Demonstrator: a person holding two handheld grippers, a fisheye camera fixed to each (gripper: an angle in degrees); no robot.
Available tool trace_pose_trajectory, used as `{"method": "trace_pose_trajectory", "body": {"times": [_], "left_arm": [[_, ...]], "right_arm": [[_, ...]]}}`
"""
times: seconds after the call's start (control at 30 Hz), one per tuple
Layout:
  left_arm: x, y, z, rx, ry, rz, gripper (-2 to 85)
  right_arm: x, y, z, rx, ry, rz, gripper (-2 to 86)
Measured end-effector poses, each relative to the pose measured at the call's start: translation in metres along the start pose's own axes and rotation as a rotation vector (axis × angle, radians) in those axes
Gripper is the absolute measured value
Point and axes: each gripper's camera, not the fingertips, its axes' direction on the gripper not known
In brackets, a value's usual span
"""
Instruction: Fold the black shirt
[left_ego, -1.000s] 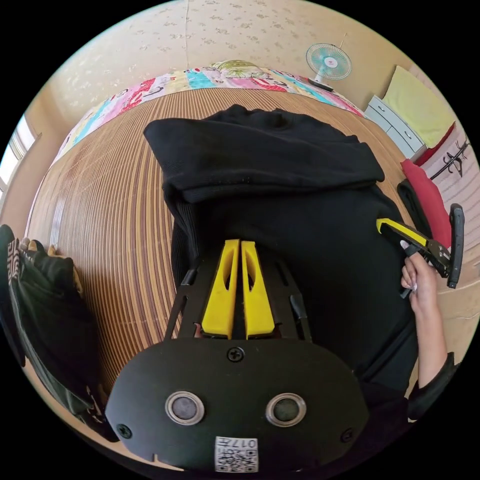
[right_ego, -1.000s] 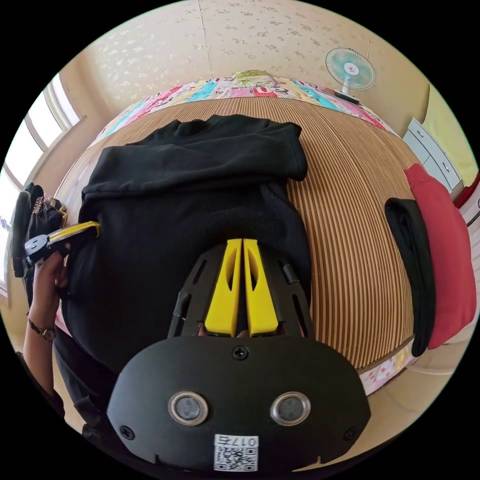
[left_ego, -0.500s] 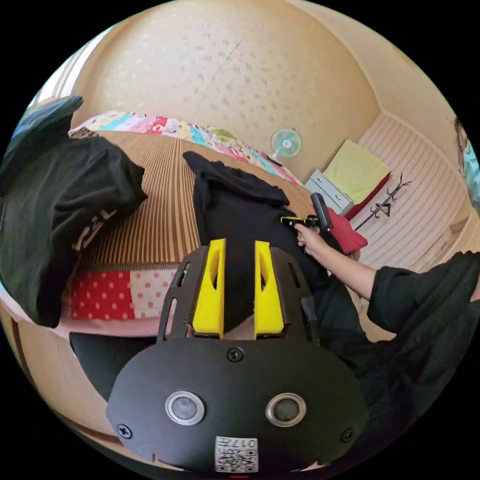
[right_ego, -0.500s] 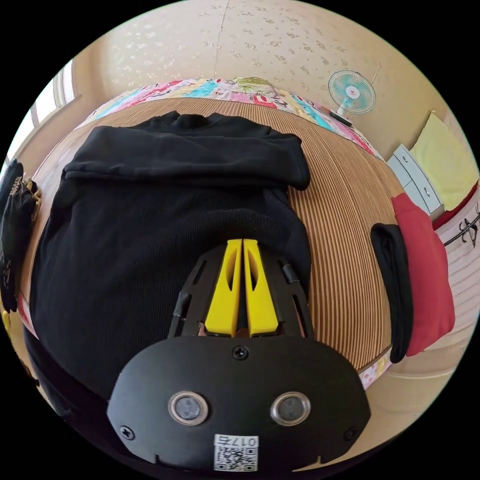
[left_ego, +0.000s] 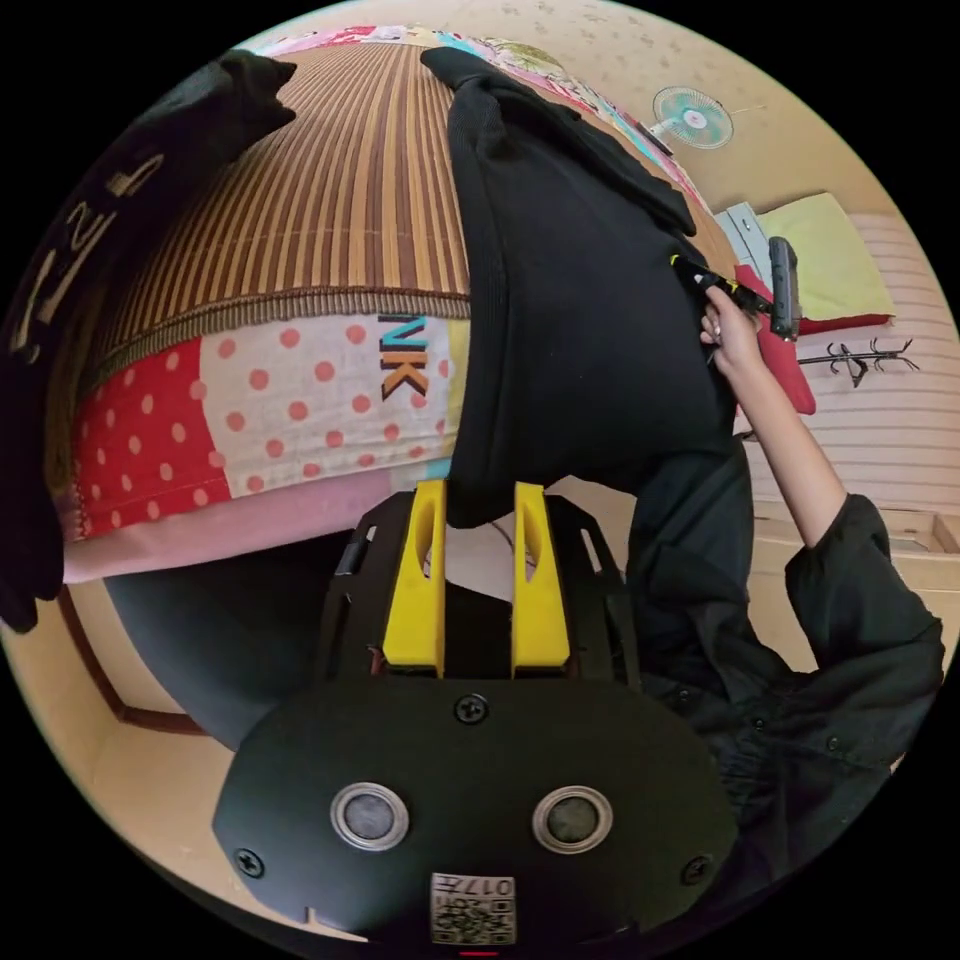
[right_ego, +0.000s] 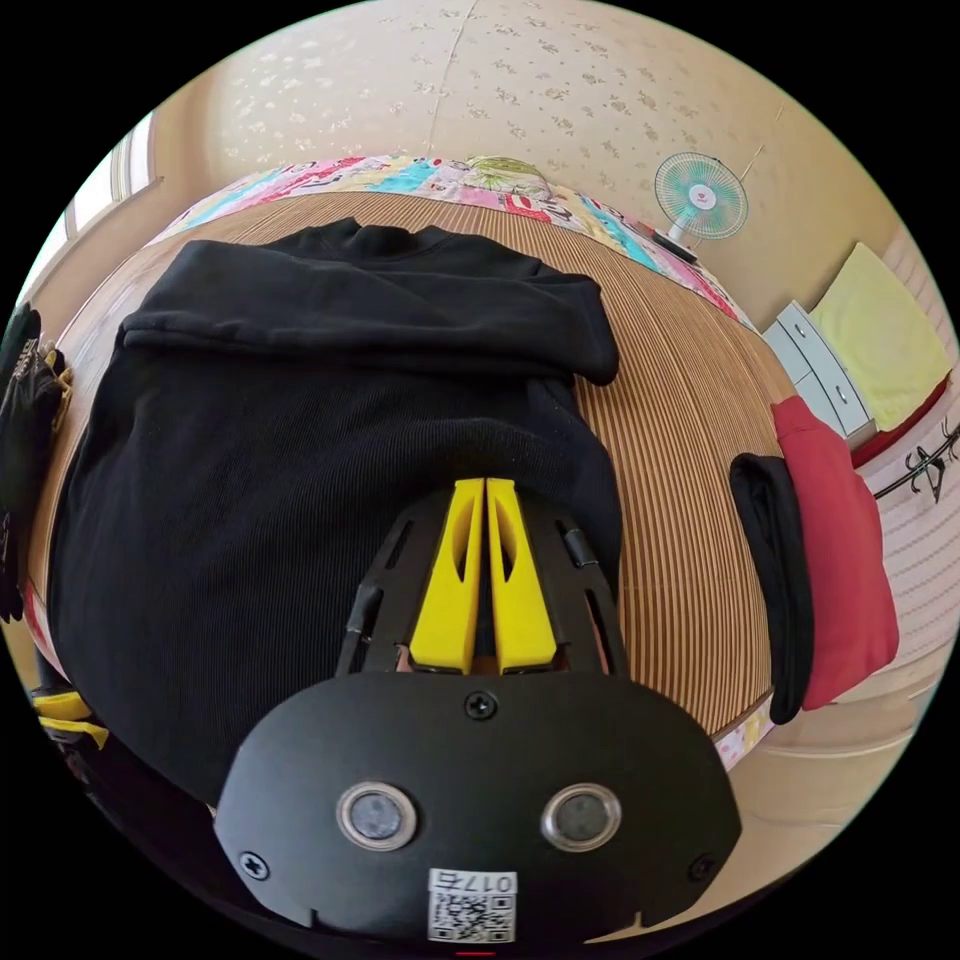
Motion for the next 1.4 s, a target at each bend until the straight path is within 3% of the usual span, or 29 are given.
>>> {"method": "trace_pose_trajectory", "body": {"times": [0.2,0.37,0.57,0.87,0.93,1.0,1.1,1.17,1.27,1.4], "left_arm": [[0.021,-0.006,-0.007,-0.006,0.054,0.057,13.5],[0.039,-0.034,0.001,-0.061,-0.033,0.081,13.3],[0.046,-0.049,0.013,-0.204,0.081,0.106,5.9],[0.053,0.01,-0.112,0.107,0.464,0.139,4.4],[0.054,0.018,-0.135,0.171,0.544,0.175,4.3],[0.057,0.022,-0.155,0.209,0.629,0.212,4.4],[0.068,0.022,-0.173,0.196,0.584,0.244,4.4],[0.077,0.021,-0.183,0.198,0.569,0.285,4.4],[0.086,0.019,-0.194,0.219,0.635,0.334,4.5],[0.089,0.016,-0.206,0.26,0.716,0.356,4.5]], "right_arm": [[0.004,-0.009,-0.017,0.002,-0.039,0.016,0.3],[0.004,-0.018,-0.036,0.004,-0.039,0.016,0.2],[0.014,-0.034,-0.063,0.006,-0.077,0.032,0.3],[0.039,-0.063,-0.116,0.006,-0.135,0.057,0.6],[0.055,-0.073,-0.13,-0.012,-0.192,0.078,0.8],[0.099,-0.079,-0.156,-0.063,-0.39,0.157,1.0],[0.157,-0.064,-0.212,0.044,-0.751,0.127,2.1],[0.19,-0.045,-0.253,0.11,-0.882,0.077,3.2],[0.233,-0.009,-0.301,0.048,-0.943,-0.026,5.2],[0.282,0.06,-0.325,-0.07,-0.848,0.008,7.6]]}}
